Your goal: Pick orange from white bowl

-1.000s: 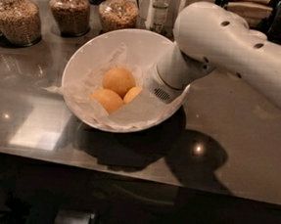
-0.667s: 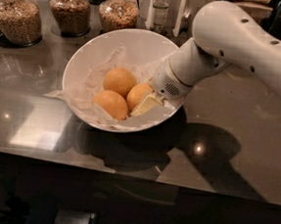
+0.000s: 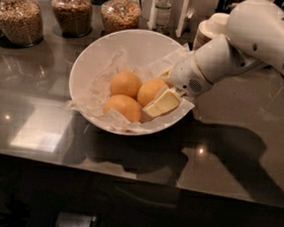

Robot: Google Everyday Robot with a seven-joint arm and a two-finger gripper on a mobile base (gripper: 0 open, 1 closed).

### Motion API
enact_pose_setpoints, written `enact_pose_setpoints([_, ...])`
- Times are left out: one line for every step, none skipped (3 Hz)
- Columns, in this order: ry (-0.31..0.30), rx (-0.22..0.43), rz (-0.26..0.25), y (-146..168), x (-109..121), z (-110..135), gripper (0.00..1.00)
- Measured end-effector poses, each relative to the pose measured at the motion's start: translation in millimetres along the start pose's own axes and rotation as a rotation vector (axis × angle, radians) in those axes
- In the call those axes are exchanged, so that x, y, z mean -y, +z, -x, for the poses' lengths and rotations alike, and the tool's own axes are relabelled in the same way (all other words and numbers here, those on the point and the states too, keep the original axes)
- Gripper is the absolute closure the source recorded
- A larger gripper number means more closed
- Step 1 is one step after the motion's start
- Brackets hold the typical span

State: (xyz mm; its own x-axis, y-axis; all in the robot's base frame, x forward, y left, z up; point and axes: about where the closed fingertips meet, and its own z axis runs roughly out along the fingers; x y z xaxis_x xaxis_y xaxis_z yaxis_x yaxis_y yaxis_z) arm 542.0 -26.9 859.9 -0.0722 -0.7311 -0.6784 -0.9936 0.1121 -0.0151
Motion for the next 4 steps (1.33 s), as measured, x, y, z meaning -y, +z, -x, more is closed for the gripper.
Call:
enact_pose_setpoints([-0.101, 0.180, -0.019, -77, -12, 12, 1.00])
enact_pose_setpoints([-0.224, 0.261, -0.079, -141, -34, 21, 1.00])
enact_pose_setpoints([-0.352, 0.334, -0.139, -184, -74, 34, 1.00])
enact_pose_setpoints([-0.457, 0.398, -0.170, -199, -122, 43, 1.00])
